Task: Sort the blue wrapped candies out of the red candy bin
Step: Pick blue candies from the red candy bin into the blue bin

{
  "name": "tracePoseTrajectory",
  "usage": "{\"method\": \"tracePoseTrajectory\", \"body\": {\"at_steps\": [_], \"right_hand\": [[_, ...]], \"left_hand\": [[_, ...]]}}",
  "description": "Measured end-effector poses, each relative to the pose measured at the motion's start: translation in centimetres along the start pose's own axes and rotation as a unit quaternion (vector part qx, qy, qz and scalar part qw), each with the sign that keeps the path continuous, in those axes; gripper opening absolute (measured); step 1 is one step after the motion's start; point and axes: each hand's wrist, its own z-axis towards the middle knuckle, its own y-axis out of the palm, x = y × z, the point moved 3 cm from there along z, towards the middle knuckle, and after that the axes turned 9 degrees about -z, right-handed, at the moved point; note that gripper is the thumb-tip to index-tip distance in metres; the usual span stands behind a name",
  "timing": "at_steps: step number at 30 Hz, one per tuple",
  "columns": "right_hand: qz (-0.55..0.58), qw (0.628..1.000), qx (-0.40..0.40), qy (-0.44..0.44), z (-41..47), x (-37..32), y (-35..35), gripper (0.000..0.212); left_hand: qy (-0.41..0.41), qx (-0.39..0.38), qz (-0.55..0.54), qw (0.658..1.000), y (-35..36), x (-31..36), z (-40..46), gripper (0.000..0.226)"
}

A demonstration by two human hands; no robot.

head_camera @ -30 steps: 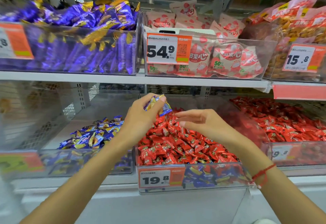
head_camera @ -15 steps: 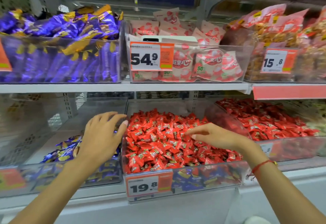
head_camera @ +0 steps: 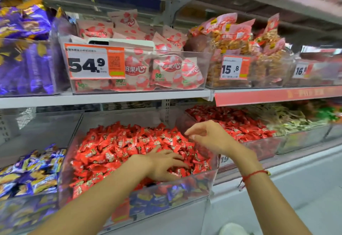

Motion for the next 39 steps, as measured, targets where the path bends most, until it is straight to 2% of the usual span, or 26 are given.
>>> {"method": "tracePoseTrajectory", "body": {"at_steps": [3, 5, 7, 12, 14, 16, 17, 19, 21, 22, 24, 25, 27, 29, 31, 33, 35, 39], "right_hand": [[-0.065, 0.994, -0.067, 0.061, -0.3, 0.2, -0.4, 0.027], [-0.139, 0.971, -0.157, 0.111, -0.4, 0.2, -0.1, 0.028], [-0.22, 0.943, -0.209, 0.135, -0.9, -0.8, 0.4, 0.026], [-0.346, 0.906, -0.215, 0.119, -2.4, -3.9, 3.3, 0.036], [-0.343, 0.902, -0.229, 0.125, -2.8, -4.6, 4.4, 0.038], [-0.304, 0.906, -0.255, 0.147, -2.2, -4.6, 5.2, 0.035], [-0.263, 0.915, -0.266, 0.154, -1.4, -4.4, 5.7, 0.029], [-0.108, 0.937, -0.279, 0.178, 0.0, -4.1, 6.8, 0.01], [0.074, 0.948, -0.259, 0.172, 0.9, -4.8, 7.5, 0.017], [0.16, 0.941, -0.255, 0.156, 1.0, -5.6, 7.5, 0.017], [0.274, 0.916, -0.26, 0.139, 0.9, -6.9, 6.8, 0.039], [0.27, 0.919, -0.259, 0.128, 1.1, -7.1, 6.2, 0.048], [0.174, 0.952, -0.238, 0.085, 1.1, -6.8, 4.6, 0.05], [0.066, 0.982, -0.173, 0.037, 0.9, -5.3, 3.0, 0.042], [-0.03, 0.996, -0.083, 0.013, -0.1, -3.0, 2.1, 0.037], [-0.132, 0.991, 0.033, 0.012, -1.7, -0.2, 2.2, 0.042], [-0.171, 0.98, 0.098, 0.031, -3.6, 2.0, 3.1, 0.049], [-0.109, 0.989, 0.09, 0.033, -5.2, 3.7, 4.4, 0.059]], "left_hand": [[0.024, 0.049, 0.056, 0.997, -0.5, -1.1, -0.7, 0.041], [0.031, 0.073, 0.073, 0.994, -0.6, -2.3, -1.8, 0.033], [0.02, 0.081, 0.093, 0.992, -0.5, -3.6, -3.3, 0.033], [-0.061, 0.052, 0.125, 0.989, -1.2, -6.2, -6.8, 0.043], [-0.09, 0.044, 0.109, 0.989, -1.4, -6.5, -8.0, 0.063], [-0.105, 0.059, 0.065, 0.991, -1.4, -6.4, -9.1, 0.069], [-0.11, 0.07, 0.042, 0.991, -1.4, -6.3, -9.6, 0.072], [-0.118, 0.086, 0.022, 0.989, -1.5, -6.0, -10.4, 0.087], [-0.119, 0.112, 0.027, 0.986, -1.7, -5.7, -10.8, 0.091], [-0.117, 0.131, 0.03, 0.984, -1.9, -5.5, -10.9, 0.087], [-0.11, 0.167, 0.035, 0.979, -2.1, -5.0, -10.9, 0.06], [-0.104, 0.187, 0.035, 0.976, -2.3, -4.7, -10.8, 0.048], [-0.09, 0.228, 0.026, 0.969, -2.6, -4.2, -10.8, 0.035], [-0.066, 0.271, 0.01, 0.96, -3.1, -3.5, -10.7, 0.031], [-0.029, 0.283, -0.027, 0.958, -3.4, -2.6, -9.7, 0.028], [0.013, 0.259, -0.066, 0.964, -3.2, -1.4, -7.5, 0.026], [0.049, 0.223, -0.104, 0.968, -2.9, 0.0, -4.4, 0.026], [0.085, 0.107, -0.092, 0.986, -1.1, 2.5, 1.5, 0.036]]}}
